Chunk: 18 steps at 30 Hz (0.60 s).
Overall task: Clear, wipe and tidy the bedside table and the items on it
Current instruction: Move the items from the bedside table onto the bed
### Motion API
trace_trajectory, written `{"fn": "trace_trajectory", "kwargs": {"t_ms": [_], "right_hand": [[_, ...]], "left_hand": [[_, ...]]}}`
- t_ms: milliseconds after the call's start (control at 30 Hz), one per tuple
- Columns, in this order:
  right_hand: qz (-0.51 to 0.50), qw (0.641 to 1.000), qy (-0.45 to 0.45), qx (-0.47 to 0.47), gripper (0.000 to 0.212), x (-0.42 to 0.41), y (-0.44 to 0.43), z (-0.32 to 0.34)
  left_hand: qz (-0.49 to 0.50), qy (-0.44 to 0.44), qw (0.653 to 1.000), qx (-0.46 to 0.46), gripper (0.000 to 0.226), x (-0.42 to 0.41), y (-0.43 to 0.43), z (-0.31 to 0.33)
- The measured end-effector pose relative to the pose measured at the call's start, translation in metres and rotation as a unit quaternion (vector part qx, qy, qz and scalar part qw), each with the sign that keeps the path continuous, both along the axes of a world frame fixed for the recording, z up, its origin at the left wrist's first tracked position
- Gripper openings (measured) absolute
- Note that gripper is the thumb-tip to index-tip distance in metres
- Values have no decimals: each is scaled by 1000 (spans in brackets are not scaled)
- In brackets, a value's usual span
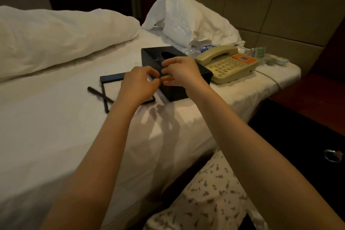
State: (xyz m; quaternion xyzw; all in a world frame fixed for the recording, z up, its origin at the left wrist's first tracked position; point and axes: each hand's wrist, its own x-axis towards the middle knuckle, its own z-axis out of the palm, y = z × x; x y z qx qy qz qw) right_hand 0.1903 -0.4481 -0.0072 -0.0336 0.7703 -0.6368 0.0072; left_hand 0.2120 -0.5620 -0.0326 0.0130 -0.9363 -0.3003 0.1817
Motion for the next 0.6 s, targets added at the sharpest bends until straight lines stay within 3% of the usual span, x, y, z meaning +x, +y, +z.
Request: {"fn": "trace_trajectory", "kwargs": {"t_ms": [200,300,433,600], "right_hand": [[-74,997,4,-36,22,-1,56,-4],[-78,996,-5,-35,20,-2,61,-11],[-58,996,-12,-59,26,0,57,-15],[-101,992,-16,-77,28,0,80,-16]], "left_hand": [[-72,77,994,27,24,-1,48,11],[-90,66,993,23,23,-4,60,4],[-28,93,994,-55,24,-8,63,0],[-97,93,991,-23,24,-9,89,7]]}}
